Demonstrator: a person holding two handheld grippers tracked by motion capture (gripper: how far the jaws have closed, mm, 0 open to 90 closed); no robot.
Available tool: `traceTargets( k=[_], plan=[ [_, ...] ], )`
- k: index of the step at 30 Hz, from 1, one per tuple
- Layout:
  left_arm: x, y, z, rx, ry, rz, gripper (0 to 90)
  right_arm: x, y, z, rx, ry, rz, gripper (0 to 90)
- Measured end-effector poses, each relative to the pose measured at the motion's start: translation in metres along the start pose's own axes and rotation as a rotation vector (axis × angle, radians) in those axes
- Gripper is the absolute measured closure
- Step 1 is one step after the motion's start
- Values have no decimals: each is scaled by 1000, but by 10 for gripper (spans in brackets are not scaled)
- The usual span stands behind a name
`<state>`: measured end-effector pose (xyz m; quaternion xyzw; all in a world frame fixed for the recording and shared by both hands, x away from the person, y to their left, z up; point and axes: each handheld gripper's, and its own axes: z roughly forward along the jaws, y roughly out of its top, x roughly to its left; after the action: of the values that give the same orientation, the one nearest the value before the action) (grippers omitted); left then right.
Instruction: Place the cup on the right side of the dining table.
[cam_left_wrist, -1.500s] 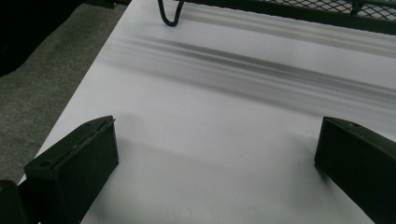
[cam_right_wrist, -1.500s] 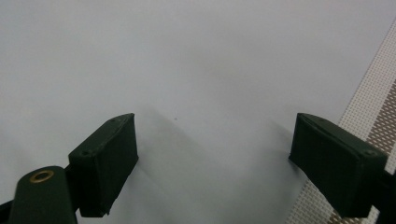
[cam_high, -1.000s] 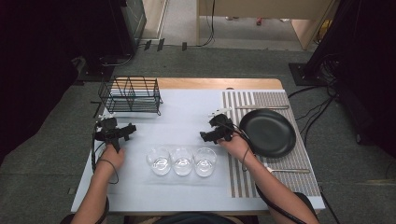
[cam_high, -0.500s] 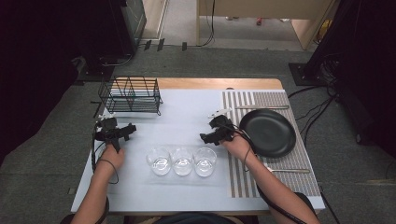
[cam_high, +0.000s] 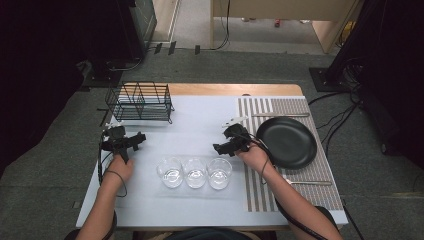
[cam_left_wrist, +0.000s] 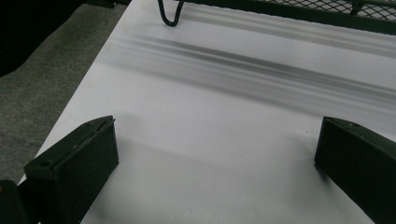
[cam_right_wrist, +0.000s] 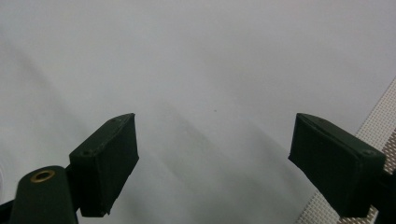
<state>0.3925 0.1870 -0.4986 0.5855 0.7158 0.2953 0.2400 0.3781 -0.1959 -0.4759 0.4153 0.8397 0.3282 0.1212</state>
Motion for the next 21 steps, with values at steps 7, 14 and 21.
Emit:
traceTargets(
  k=[7, 14, 21],
  plan=[
    [0, 0, 0, 0, -1, 0, 0, 2, 1, -4, -1, 14, -10, 171],
    [0, 0, 0, 0, -1, 0, 0, 4, 2, -7, 0, 25, -17, 171],
    [0, 0, 0, 0, 0, 0, 0, 5, 2, -11, -5, 31, -16, 171]
  ],
)
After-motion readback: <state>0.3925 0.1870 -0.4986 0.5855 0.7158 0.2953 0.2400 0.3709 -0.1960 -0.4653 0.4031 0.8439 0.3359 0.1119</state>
